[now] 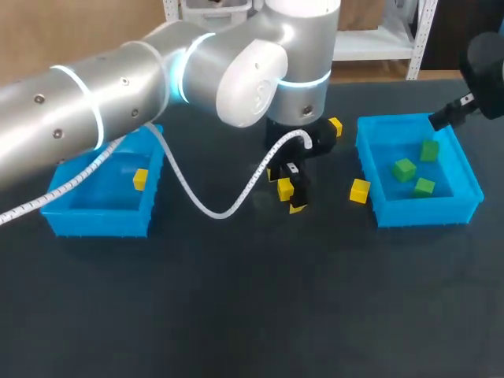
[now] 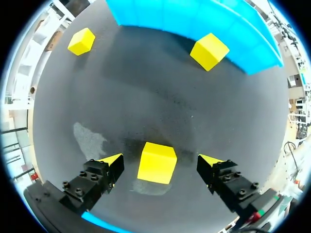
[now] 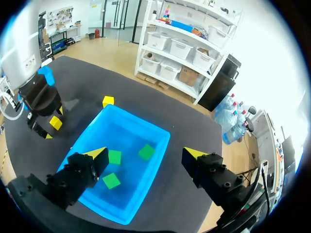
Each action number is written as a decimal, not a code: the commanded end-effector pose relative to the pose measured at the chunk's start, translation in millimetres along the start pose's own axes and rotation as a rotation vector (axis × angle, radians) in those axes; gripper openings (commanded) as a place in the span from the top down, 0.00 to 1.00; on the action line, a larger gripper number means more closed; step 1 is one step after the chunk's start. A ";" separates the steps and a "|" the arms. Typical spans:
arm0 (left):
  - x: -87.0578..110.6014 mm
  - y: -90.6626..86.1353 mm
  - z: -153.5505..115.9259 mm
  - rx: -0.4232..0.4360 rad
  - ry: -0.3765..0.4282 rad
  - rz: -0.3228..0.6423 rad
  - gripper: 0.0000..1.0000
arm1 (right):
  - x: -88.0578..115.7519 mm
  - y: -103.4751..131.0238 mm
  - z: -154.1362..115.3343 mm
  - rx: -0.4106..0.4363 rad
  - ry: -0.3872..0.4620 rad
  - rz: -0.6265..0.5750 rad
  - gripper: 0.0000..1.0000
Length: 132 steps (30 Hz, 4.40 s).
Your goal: Put the green cubes in the right bin and the yellow cubes in the left bin.
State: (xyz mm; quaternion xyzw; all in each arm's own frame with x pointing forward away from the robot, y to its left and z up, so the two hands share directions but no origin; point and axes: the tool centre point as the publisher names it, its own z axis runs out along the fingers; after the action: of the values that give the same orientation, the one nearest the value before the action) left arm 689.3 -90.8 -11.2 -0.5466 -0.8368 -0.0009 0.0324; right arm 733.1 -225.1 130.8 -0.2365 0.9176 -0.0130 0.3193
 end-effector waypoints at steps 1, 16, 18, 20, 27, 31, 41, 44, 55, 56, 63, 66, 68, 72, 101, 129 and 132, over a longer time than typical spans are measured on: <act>-1.7 1.3 1.9 0.005 0.008 -0.008 1.00 | 2.3 1.4 0.2 0.008 -0.009 0.002 0.00; 15.0 38.8 -36.7 -0.032 -0.132 -0.182 1.00 | 2.3 1.4 0.2 0.008 -0.009 0.002 0.00; 24.1 52.5 -50.0 -0.046 -0.166 -0.232 1.00 | 2.3 1.4 0.2 0.008 -0.009 0.002 0.00; 37.0 69.6 -64.4 -0.071 -0.198 -0.293 1.00 | 2.3 1.4 0.2 0.008 -0.009 0.002 0.00; 110.7 127.8 -105.9 -0.121 -0.296 -0.565 1.00 | 2.3 1.4 0.2 0.008 -0.009 0.002 0.00; 159.7 147.1 -114.1 -0.141 -0.314 -0.699 1.00 | 2.3 1.4 0.2 0.008 -0.009 0.002 0.00; 250.2 152.5 -105.5 -0.127 -0.316 -0.921 1.00 | 2.3 1.4 0.2 0.008 -0.009 0.002 0.00; 265.8 148.0 -95.5 -0.120 -0.297 -0.955 1.00 | 2.3 1.4 0.2 0.008 -0.009 0.002 0.00; 273.2 139.4 -78.1 -0.085 -0.253 -0.957 0.00 | 2.3 1.4 0.2 0.008 -0.009 0.002 0.00; 271.5 139.9 -78.3 -0.084 -0.253 -0.954 0.00 | 2.3 1.4 0.2 0.008 -0.009 0.002 0.00; 261.0 143.3 -81.9 -0.084 -0.242 -0.917 0.00 | 2.3 1.4 0.2 0.008 -0.009 0.002 0.00; 248.0 144.0 -84.7 -0.088 -0.244 -0.875 0.00 | 2.3 1.4 0.2 0.008 -0.009 0.002 0.00; 232.5 143.2 -87.6 -0.092 -0.247 -0.826 0.00 | 2.3 1.4 0.2 0.008 -0.009 0.002 0.00; 192.0 138.4 -94.6 -0.091 -0.270 -0.713 0.00 | 2.3 1.4 0.2 0.008 -0.009 0.002 0.00; -58.5 93.0 -49.1 -0.062 -0.433 -0.215 0.00 | 2.3 1.4 0.2 0.008 -0.009 0.002 0.00; -117.6 94.0 -37.4 -0.148 -0.524 -0.263 0.00 | 2.3 1.4 0.2 0.008 -0.009 0.002 0.00; -121.4 101.2 -36.7 -0.150 -0.529 -0.265 0.00 | 2.3 1.4 0.2 0.008 -0.009 0.002 0.00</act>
State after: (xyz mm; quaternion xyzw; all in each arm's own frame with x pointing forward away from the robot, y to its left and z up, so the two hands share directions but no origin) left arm 825.3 -160.5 18.2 -0.4141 -0.8777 0.0740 -0.2297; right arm 733.1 -225.1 130.8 -0.2364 0.9176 -0.0130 0.3194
